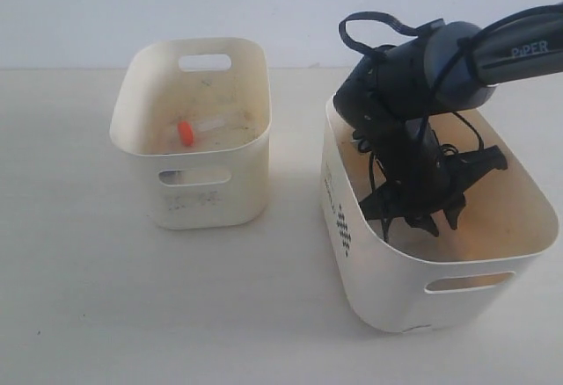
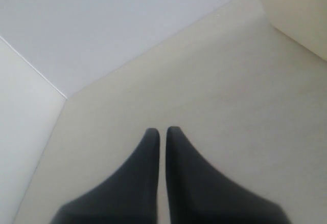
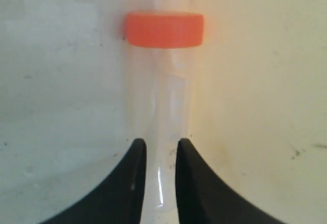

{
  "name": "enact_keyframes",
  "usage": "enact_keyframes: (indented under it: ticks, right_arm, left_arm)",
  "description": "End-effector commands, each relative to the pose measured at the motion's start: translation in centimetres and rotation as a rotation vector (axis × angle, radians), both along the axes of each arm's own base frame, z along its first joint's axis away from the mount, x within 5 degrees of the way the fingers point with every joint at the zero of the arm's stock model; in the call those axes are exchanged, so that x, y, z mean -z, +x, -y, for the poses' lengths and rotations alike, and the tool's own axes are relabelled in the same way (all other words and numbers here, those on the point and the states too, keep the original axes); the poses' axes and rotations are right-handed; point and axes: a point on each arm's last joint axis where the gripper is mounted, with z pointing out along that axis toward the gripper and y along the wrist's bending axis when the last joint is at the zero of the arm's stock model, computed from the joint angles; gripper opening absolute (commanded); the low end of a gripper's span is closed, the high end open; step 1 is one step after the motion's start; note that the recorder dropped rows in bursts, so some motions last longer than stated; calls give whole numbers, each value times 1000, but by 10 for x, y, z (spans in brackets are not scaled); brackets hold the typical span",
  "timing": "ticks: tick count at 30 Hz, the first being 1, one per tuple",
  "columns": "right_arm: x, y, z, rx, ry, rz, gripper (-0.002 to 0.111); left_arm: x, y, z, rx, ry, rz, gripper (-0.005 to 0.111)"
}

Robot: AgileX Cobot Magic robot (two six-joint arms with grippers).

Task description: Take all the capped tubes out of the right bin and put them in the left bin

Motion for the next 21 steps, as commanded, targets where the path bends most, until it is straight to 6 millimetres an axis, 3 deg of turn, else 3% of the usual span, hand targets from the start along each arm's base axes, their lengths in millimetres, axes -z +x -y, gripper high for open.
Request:
enact_keyframes:
  ticks: [1, 10, 21]
  right_arm:
    - [6, -1, -1, 29, 36, -10, 17]
    - [5, -2, 0, 33, 29, -16, 17]
    - [-22, -3, 1, 33, 60, 50, 17]
  left_arm:
    - [-1, 0, 0, 3, -4, 5, 4]
    - [-1, 0, 0, 3, -4, 5, 4]
    - [-1, 0, 0, 3, -4, 5, 4]
